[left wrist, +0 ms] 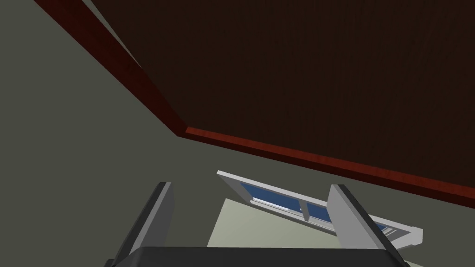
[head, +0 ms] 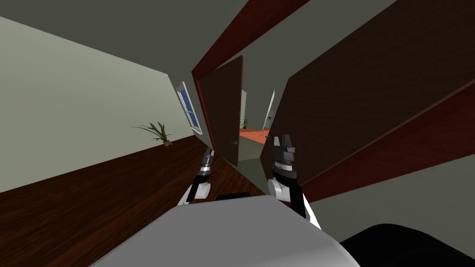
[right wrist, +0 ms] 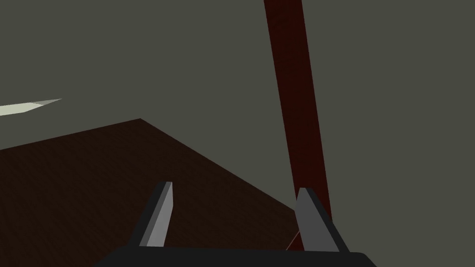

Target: Push the door open

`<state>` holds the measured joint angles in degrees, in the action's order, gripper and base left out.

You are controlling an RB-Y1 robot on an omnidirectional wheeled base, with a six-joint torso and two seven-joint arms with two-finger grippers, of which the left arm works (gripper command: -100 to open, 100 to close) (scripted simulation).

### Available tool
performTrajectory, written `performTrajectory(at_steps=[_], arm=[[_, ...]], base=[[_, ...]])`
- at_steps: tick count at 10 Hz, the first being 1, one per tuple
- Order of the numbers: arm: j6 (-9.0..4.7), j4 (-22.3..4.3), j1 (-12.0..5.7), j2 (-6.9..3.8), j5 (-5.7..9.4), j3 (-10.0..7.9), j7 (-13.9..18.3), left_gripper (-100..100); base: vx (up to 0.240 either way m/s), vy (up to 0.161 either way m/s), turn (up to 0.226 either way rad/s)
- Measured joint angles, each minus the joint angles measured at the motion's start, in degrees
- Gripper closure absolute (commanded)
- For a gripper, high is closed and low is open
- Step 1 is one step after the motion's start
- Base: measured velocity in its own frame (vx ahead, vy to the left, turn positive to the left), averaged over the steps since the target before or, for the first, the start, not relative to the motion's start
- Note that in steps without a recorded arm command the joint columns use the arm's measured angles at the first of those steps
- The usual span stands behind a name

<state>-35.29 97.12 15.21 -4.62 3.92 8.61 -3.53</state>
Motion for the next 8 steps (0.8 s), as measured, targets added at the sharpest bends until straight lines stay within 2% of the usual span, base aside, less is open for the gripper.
performTrajectory(at_steps=[4, 6, 8], arm=[[-0.41, -5.3, -1.86, -0.18, -0.40, 1.68, 0.7, -100], [-1.17, -8.8, -3.34, -0.17, -0.50, 2.13, 1.0, -100], [-1.93, -12.2, -3.97, -0.05, -0.86, 3.42, 1.3, -100]], base=[[0.058, 0.058, -0.087], [0.063, 0.056, -0.091], [0.072, 0.070, -0.112]])
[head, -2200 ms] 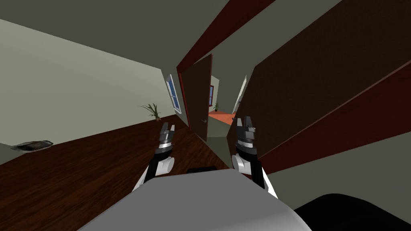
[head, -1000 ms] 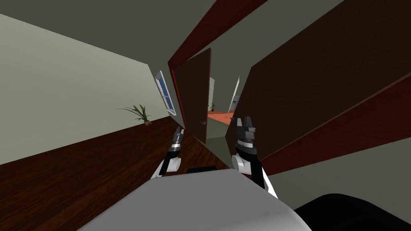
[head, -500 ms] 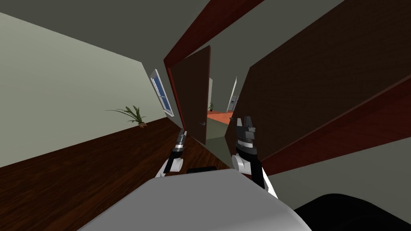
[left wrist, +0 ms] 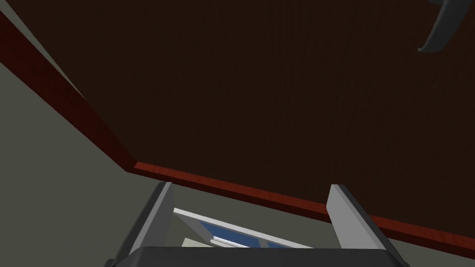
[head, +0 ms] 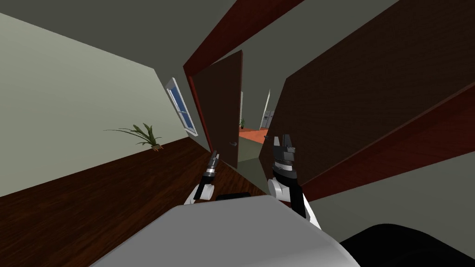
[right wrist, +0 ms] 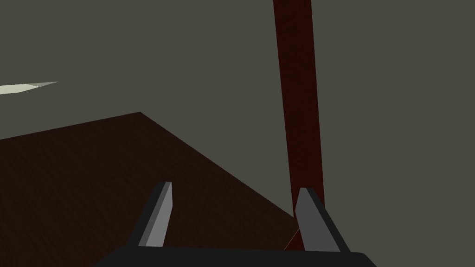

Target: Push the door open

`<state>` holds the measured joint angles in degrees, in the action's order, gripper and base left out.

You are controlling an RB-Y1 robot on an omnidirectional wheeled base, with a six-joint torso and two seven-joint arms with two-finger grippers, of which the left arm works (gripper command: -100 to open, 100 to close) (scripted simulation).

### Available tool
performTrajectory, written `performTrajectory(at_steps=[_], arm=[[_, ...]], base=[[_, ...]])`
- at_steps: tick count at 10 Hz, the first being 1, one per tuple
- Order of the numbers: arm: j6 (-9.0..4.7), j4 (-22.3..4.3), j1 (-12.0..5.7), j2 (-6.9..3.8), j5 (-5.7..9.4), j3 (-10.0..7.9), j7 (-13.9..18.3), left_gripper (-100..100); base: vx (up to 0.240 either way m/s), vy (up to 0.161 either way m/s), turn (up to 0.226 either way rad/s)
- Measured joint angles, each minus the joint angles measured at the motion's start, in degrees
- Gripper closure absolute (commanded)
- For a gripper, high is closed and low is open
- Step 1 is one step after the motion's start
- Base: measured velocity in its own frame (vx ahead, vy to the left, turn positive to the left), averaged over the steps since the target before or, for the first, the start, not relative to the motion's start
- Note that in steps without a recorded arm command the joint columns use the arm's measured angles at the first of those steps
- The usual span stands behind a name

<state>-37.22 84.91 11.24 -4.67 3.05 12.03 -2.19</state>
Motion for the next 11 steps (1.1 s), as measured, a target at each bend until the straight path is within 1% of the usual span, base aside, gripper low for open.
performTrajectory(at_steps=[1, 3, 4, 5, 6, 7, 8, 9, 11], arm=[[-0.16, -1.2, -0.28, -0.25, -0.09, 0.56, 0.3, -100], [-0.55, -4.7, -1.30, -0.06, -0.42, 1.76, 0.7, -100], [-0.91, -6.4, -1.65, -0.17, -0.55, 2.35, 0.9, -100], [-0.92, -7.6, -2.08, -0.25, -0.66, 2.87, 1.2, -100], [-0.81, -8.4, -2.52, -0.35, -0.66, 3.03, 1.4, -100], [-0.97, -9.7, -2.93, -0.29, -0.75, 3.37, 1.6, -100], [-1.12, -10.8, -3.21, -0.48, -0.83, 3.85, 1.9, -100], [-1.32, -11.8, -3.50, -0.22, -0.94, 4.12, 1.9, -100], [-2.16, -15.2, -4.69, -0.17, -1.08, 4.82, 2.2, -100]], base=[[0.075, 0.084, -0.098], [0.085, 0.094, -0.124], [0.084, 0.077, -0.097], [0.047, 0.050, -0.019], [0.039, 0.043, -0.055], [0.045, 0.061, -0.115], [0.038, 0.047, -0.039], [0.042, 0.041, -0.072], [0.073, 0.070, -0.090]])
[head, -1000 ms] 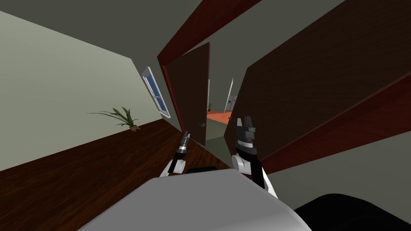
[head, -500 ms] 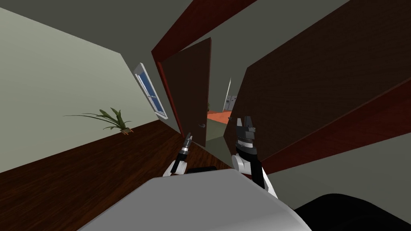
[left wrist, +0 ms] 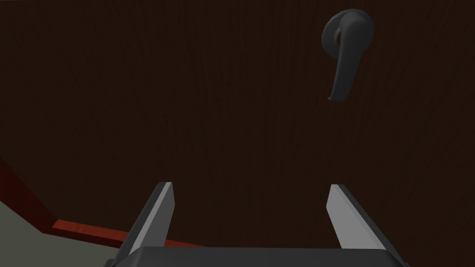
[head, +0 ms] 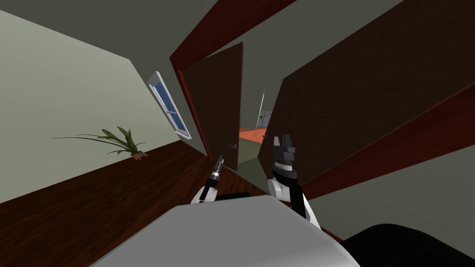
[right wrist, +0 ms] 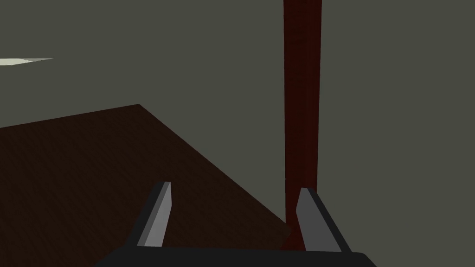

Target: Push the door open

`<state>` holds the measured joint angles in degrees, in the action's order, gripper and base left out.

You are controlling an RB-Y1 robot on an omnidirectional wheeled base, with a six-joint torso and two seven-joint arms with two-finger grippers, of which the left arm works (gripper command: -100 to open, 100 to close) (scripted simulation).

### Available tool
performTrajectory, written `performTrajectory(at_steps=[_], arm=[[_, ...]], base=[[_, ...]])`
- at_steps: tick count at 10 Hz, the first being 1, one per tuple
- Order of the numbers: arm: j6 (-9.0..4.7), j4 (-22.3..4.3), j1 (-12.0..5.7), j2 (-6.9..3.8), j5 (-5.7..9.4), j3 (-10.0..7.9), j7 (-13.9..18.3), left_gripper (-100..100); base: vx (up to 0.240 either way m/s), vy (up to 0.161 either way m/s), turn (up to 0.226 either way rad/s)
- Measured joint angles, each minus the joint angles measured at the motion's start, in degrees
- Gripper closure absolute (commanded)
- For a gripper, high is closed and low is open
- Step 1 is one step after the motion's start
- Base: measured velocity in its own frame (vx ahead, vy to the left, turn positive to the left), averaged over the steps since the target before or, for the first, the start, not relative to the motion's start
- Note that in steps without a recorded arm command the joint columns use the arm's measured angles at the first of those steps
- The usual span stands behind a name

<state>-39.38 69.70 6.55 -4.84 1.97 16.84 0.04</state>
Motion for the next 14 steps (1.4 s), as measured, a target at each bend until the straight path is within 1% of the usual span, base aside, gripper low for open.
performTrajectory(at_steps=[2, 3, 4, 5, 6, 7, 8, 11, 12, 13, 14], arm=[[0.04, -2.2, -0.69, 0.18, -0.27, 1.02, 0.3, -100], [-0.63, -4.5, -1.33, 0.30, -0.38, 1.47, 0.5, -100], [-0.93, -5.9, -1.79, 0.22, -0.46, 1.90, 0.8, -100], [-0.82, -6.4, -1.73, 0.04, -0.58, 2.42, 1.1, -100], [-0.95, -8.0, -2.33, 0.39, -0.70, 2.81, 1.1, -100], [-1.24, -9.4, -2.77, 0.43, -0.79, 3.21, 1.3, -100], [-1.37, -10.3, -2.92, 0.34, -0.89, 3.65, 1.5, -100], [-2.06, -14.5, -4.55, 0.82, -1.09, 4.54, 1.9, -100], [-1.82, -14.9, -4.58, 0.83, -1.23, 5.07, 2.1, -100], [-1.98, -15.8, -4.82, 0.86, -1.28, 5.29, 2.2, -100], [-2.29, -17.2, -5.41, 1.05, -1.33, 5.54, 2.3, -100]], base=[[0.071, 0.081, -0.094], [0.075, 0.079, -0.097], [0.074, 0.082, -0.082], [0.059, 0.074, -0.076], [0.057, 0.071, -0.081], [0.070, 0.069, -0.075], [0.076, 0.068, -0.062], [0.063, 0.067, -0.078], [0.058, 0.062, -0.032], [0.066, 0.061, -0.048], [0.064, 0.081, -0.075]])
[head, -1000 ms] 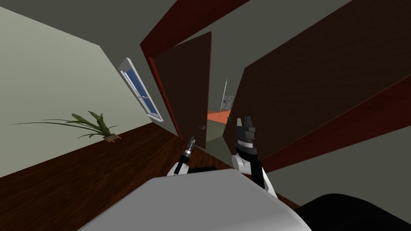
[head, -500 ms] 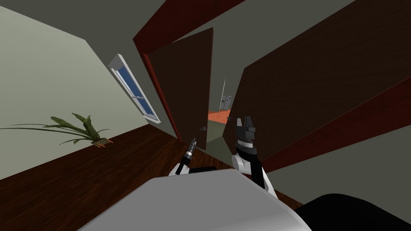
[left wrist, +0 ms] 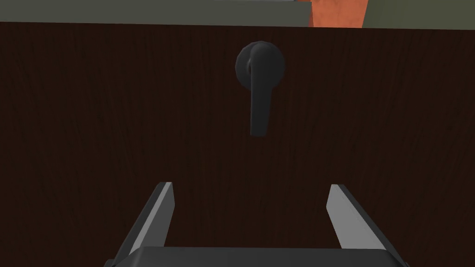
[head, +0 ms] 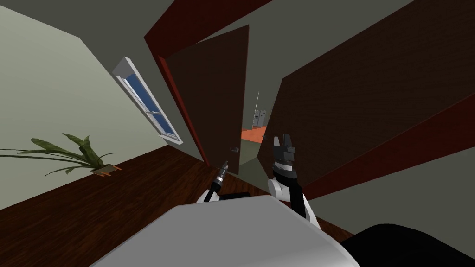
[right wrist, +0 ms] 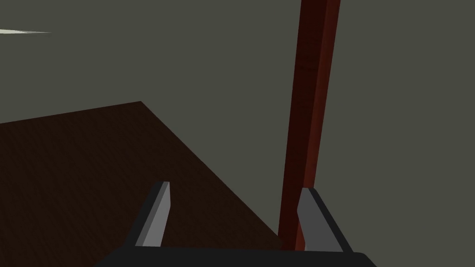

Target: Push the door open

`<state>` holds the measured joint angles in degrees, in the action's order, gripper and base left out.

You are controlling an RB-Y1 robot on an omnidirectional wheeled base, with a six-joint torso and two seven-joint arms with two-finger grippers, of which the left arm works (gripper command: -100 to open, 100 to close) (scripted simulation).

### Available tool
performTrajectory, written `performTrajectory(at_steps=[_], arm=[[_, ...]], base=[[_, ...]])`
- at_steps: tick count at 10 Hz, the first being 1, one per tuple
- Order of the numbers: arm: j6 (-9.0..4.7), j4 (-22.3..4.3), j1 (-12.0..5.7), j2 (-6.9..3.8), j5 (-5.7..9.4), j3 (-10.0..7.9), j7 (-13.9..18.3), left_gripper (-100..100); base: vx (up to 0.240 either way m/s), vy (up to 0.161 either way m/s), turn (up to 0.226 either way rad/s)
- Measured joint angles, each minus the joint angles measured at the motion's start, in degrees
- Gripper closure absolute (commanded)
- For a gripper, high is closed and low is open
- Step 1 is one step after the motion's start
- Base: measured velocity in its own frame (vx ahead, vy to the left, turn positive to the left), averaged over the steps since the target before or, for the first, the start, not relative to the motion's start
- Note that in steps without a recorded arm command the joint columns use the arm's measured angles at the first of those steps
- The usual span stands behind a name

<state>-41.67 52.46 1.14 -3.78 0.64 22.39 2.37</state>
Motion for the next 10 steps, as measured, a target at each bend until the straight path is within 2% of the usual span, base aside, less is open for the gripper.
performTrajectory(at_steps=[4, 10], arm=[[-0.29, -2.0, -0.51, 0.06, -0.18, 0.76, 0.4, -100], [-0.88, -3.2, -0.91, -0.17, 0.00, -0.06, 0.1, -100]], base=[[0.050, 0.022, -0.024], [0.189, -0.077, -0.027]])
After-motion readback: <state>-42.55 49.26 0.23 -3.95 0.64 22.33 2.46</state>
